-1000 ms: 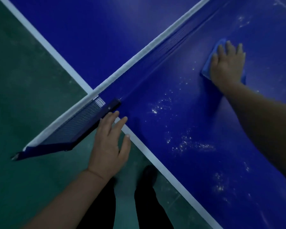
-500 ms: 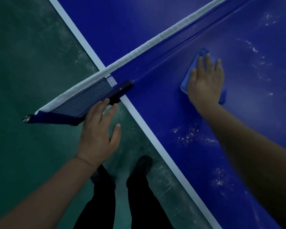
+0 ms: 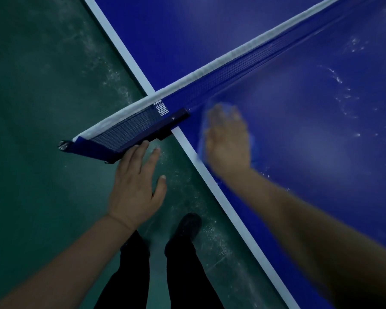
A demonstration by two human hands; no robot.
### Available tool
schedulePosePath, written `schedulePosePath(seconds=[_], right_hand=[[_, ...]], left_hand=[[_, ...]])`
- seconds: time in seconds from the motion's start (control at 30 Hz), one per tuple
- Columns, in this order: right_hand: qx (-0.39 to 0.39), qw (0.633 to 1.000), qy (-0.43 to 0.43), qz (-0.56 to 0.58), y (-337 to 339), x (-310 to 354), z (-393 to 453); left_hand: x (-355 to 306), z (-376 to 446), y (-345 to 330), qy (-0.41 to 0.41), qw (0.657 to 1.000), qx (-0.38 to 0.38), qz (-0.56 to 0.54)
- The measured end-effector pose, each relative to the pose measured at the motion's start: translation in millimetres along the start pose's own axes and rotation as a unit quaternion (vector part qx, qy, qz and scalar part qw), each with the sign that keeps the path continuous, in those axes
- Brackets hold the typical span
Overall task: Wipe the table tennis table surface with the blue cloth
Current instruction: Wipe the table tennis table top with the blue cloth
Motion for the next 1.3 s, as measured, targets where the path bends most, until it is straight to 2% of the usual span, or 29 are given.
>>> schedulePosePath(seconds=[0.07,0.1,0.13,0.17,0.27,0.33,0.4,0.47,0.5,0.53,0.57,0.63,0.7,0.77,0.83,0.9,0.97,1.03,1.1,1.17,1.2,1.23,1.27,1.3], right_hand=[[0.042,0.987,0.151,0.044,-5,43,-38],[0.059,0.978,0.195,0.041,-7,43,-40],[0.064,0.975,0.208,0.039,-7,35,-34],[0.065,0.981,0.180,0.033,-7,21,-24],[0.033,0.999,0.019,0.010,-6,-6,-2],[0.021,0.998,0.063,0.006,-13,21,-10],[0.029,0.984,0.172,0.034,-19,47,-29],[0.025,0.967,0.248,0.047,-17,33,-28],[0.021,0.966,0.253,0.040,-15,13,-22],[0.028,0.974,0.225,0.028,-13,-13,-13],[0.024,0.986,0.162,0.017,-11,-47,-4],[0.007,1.000,-0.002,-0.024,1,-129,9],[0.018,0.989,-0.141,-0.034,17,-190,1],[0.027,0.968,-0.250,-0.008,16,-196,-17],[0.014,0.968,-0.252,-0.002,8,-147,-37],[0.020,0.989,-0.144,0.008,-4,-75,-65],[0.053,0.998,0.009,0.023,-6,-22,-96],[0.060,0.994,0.084,0.036,-3,-32,-108],[0.019,0.999,0.027,-0.006,1,-86,-102],[0.006,0.990,-0.138,-0.032,6,-152,-93],[0.013,0.970,-0.242,-0.018,8,-176,-93],[0.015,0.945,-0.327,-0.001,8,-185,-91],[0.006,0.928,-0.373,0.008,6,-176,-88],[0.004,0.930,-0.368,0.011,2,-153,-84]], left_hand=[[0,-2,-1,0.002,1.000,0.008,0.011],[0,-2,-1,0.003,1.000,0.010,0.017],[1,-2,0,0.008,1.000,0.011,0.021],[3,-3,2,0.017,1.000,0.012,0.022],[6,-4,5,0.037,0.999,0.013,0.012],[5,-4,6,0.027,1.000,0.004,0.010],[5,-1,7,0.015,1.000,-0.005,0.015],[7,0,8,0.011,1.000,-0.003,0.018],[9,-1,8,0.012,1.000,0.001,0.016],[10,-1,8,0.016,1.000,0.005,0.012],[11,-2,8,0.018,1.000,0.009,0.007],[12,-2,8,0.019,1.000,0.017,0.002],[11,0,9,0.023,1.000,0.021,-0.004],[7,3,11,0.023,0.999,0.012,-0.020],[-1,8,11,0.008,0.999,-0.007,-0.039],[-12,15,8,-0.028,0.998,-0.016,-0.055],[-25,27,2,-0.075,0.995,-0.017,-0.068],[-39,41,-5,-0.119,0.990,-0.002,-0.077],[-52,58,-11,-0.159,0.983,0.031,-0.082],[-60,75,-16,-0.202,0.975,0.057,-0.073],[-63,83,-20,-0.222,0.970,0.069,-0.065],[-65,93,-22,-0.238,0.966,0.080,-0.057],[-67,103,-25,-0.252,0.962,0.090,-0.049],[-68,112,-27,-0.261,0.960,0.096,-0.042]])
Point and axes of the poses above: each hand's wrist, its own z-axis towards the middle knuckle, its own y-axis out of the back of the hand, x = y × z, the point moved 3 cm from there along z, towards the middle knuckle, and after that the axes turned 1 degree about -y, right-handed, at the moved point
